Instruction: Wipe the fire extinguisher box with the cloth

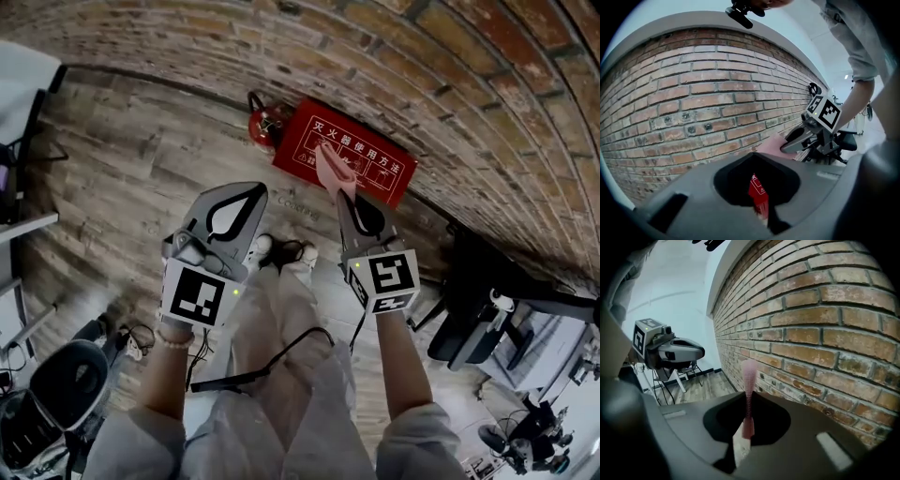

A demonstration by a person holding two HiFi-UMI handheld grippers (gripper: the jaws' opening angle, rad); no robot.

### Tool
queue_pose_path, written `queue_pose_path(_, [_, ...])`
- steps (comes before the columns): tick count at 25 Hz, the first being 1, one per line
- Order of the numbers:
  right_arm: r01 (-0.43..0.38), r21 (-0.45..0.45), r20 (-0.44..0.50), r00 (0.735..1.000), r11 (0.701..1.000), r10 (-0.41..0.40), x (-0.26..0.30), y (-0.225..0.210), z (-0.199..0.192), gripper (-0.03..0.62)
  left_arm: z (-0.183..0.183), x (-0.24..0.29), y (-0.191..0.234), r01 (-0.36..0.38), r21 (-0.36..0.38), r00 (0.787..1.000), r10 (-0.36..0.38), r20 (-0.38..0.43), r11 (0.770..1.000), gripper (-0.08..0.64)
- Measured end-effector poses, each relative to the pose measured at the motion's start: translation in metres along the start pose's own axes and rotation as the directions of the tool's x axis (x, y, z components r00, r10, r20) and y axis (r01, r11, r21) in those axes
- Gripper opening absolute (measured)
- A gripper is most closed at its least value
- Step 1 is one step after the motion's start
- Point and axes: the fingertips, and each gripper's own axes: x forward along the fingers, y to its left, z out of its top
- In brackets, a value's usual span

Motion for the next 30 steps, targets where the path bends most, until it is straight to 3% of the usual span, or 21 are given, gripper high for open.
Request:
queue_pose_path(10, [-0.075,-0.096,-0.026,0.997,0.993,0.073,0.081,0.009,-0.005,0.02,-0.041,0.018,0.022,-0.065,-0.056,0.998,0.065,-0.006,0.996,-0.003])
queue_pose_path(20, [-0.107,-0.05,-0.072,0.992,0.993,0.103,0.145,0.003,-0.019,0.02,-0.07,0.03,0.035,-0.105,-0.126,0.994,0.102,-0.036,0.986,-0.003])
queue_pose_path(30, [-0.103,-0.042,-0.137,0.986,0.994,0.097,0.193,-0.008,-0.05,0.021,-0.084,0.047,0.033,-0.085,-0.084,0.995,0.081,-0.055,0.993,-0.003])
